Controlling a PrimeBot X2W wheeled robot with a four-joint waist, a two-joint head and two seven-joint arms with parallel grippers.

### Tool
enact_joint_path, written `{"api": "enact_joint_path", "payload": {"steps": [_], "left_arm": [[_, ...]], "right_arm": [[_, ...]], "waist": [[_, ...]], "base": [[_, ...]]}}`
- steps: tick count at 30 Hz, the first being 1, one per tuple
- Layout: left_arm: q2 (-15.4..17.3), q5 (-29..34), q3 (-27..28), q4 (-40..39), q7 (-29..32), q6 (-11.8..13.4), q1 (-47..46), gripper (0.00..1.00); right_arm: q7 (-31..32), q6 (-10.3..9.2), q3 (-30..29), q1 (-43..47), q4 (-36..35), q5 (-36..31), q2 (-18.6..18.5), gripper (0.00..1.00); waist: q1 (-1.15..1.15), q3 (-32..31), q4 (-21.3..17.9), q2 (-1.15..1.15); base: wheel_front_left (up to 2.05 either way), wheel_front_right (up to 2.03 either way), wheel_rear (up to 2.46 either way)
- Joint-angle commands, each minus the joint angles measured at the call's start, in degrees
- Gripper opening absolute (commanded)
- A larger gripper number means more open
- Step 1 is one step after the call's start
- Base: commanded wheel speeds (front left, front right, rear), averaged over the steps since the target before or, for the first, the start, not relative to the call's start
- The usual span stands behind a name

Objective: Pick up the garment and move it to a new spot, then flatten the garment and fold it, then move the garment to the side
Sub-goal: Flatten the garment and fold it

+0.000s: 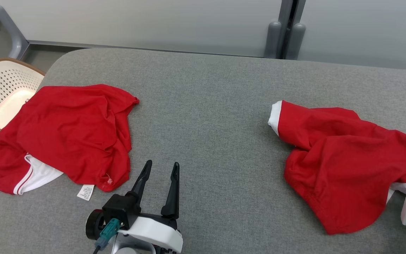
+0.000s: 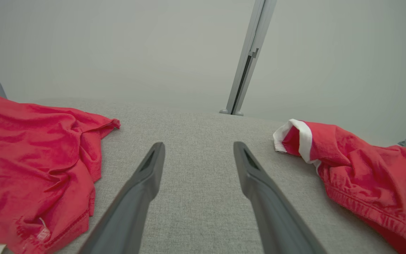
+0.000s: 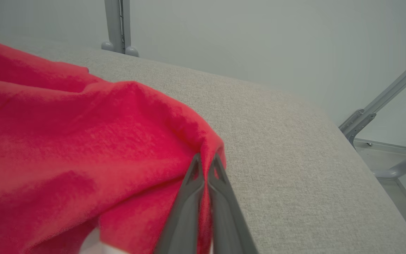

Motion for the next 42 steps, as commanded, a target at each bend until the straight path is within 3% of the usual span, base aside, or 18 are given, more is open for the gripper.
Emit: {"api": "enact_joint_path", "payload": {"steps": [1,3,4,5,15,26,33,38,42], "left_arm": [[0.2,0.0,0.0,0.0,0.0,0.3,-1.2,1.0],[0.2,0.1,-0.5,0.0,0.0,0.4,-1.5,1.0],[0.2,0.0,-0.8,0.0,0.0,0.3,-1.5,1.0],[0.2,-0.1,-1.0,0.1,0.0,0.3,-1.5,1.0],[0.2,0.8,-0.1,0.5,0.0,-0.2,-0.5,1.0],[0.2,2.3,3.8,-0.3,0.0,-1.7,2.2,1.0],[0.2,2.5,4.4,-0.3,0.0,-2.5,3.6,1.0],[0.2,2.7,3.9,-0.6,0.0,-2.5,3.7,1.0],[0.2,2.1,3.3,-0.7,0.0,-2.3,2.7,1.0]], "right_arm": [[-0.8,-0.03,-0.9,-1.4,1.5,-0.9,0.2,0.0],[-1.6,-0.03,-2.5,-2.8,3.5,-1.8,0.0,0.0],[-2.4,-0.03,-2.9,-3.5,4.4,-2.4,0.1,0.35],[-3.0,-0.03,-3.1,-4.1,5.4,-2.4,0.5,1.0],[-9.2,-0.02,-0.9,-4.8,5.9,-2.9,3.4,1.0],[-11.0,-0.02,11.8,6.3,-7.1,7.8,7.8,1.0],[-10.6,-0.03,16.9,13.6,-12.8,11.4,8.2,1.0],[-8.9,-0.02,19.4,13.6,-15.9,10.9,8.3,1.0],[-4.1,-0.03,24.7,11.5,-16.8,11.6,8.3,1.0]], "waist": [[0.0,0.4,0.1,0.0],[0.0,0.6,0.0,0.0],[0.0,0.5,-0.1,0.0],[0.0,0.4,-0.2,0.0],[0.0,-2.8,-4.5,0.0],[0.0,-8.1,-8.6,0.0],[0.0,-9.1,-8.3,0.0],[0.0,-8.4,-7.2,0.0],[0.0,-7.1,-5.5,0.0]], "base": [[0.0,0.0,0.0],[0.0,0.0,0.0],[0.0,0.0,0.0],[0.0,0.0,0.0],[0.0,0.0,0.0],[0.0,0.0,0.0],[0.0,0.0,0.0],[0.0,0.0,0.0],[0.0,0.0,0.0]]}}
